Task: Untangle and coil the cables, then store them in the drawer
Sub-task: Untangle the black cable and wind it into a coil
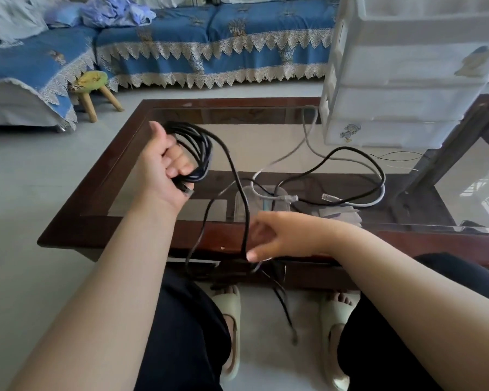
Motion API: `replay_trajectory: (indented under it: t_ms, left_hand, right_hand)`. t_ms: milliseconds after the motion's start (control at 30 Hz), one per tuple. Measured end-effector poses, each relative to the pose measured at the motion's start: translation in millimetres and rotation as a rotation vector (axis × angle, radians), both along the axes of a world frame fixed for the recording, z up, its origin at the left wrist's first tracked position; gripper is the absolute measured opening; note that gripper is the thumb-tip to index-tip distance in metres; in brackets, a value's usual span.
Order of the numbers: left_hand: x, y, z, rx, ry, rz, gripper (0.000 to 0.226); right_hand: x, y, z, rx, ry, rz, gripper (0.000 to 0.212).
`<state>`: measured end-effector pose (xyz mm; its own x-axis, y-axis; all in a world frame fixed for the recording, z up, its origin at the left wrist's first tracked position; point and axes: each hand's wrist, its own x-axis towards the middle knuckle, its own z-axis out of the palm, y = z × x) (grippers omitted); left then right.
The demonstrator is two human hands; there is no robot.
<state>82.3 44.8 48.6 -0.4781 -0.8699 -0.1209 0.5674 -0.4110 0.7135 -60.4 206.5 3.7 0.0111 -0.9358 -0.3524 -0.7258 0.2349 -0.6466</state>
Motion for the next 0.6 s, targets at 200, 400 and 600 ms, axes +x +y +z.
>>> replay_trajectory:
  t_ms: [200, 400, 600]
  left_hand:
    - [-21, 15, -9, -0.11, -0.265, -0.053, 0.04]
    - [-14, 9, -13, -0.292, -0.48, -0.261, 0.051]
    - [-11, 17, -10, -0.374, -0.506, -0.419, 0.044]
  right_hand:
    - [22, -17, 9, -0.59, -0.576, -0.413, 0.017]
    - [8, -20, 28, -0.842, -0.504, -0.718, 0.017]
    - [-21, -29, 27, -0.653, -0.395, -0.899, 0.026]
